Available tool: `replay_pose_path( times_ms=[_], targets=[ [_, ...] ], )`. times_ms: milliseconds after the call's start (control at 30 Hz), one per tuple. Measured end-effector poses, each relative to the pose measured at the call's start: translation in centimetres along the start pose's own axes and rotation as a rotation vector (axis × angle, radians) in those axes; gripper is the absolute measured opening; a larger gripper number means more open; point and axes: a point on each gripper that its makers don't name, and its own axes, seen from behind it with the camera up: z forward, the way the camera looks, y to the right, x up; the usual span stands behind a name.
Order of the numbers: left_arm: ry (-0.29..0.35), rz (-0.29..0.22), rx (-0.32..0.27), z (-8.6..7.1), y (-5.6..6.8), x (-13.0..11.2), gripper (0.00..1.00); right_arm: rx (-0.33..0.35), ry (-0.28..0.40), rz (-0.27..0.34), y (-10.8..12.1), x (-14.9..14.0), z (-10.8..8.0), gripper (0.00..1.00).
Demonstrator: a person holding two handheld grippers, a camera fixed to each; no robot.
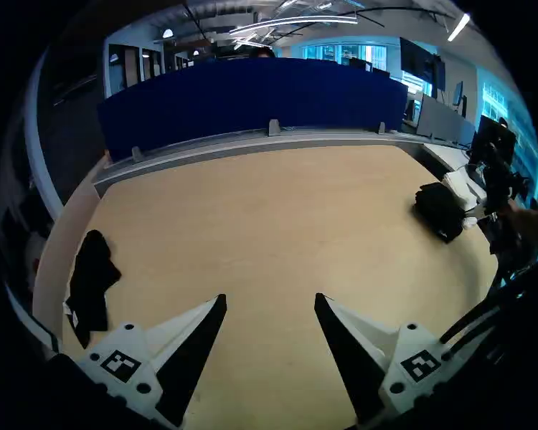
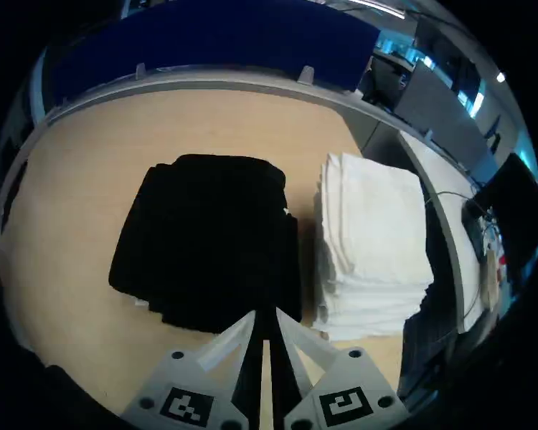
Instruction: Fold towel
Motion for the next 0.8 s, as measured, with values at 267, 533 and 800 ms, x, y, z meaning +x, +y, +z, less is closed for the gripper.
replay_pose_path(
  times_ms=[267, 533, 800],
  targets=[
    [0.002, 0.003, -0.002, 0.1, 0.2, 0.2, 0.91, -0.033, -0.018, 0.028, 0.4, -0.4, 1.4, 0.05],
    [0.0, 0.007, 0.0, 0.1, 0.1, 0.2, 0.91, -0.038, -0.024, 0.037, 0.1, -0.9, 1.4, 0.12],
    [0.004, 0.003, -0.005, 0.2, 0.4, 0.5, 0.91, -0.047, -0.012, 0.056, 0.1, -1.4, 0.6, 0.59]
  ],
)
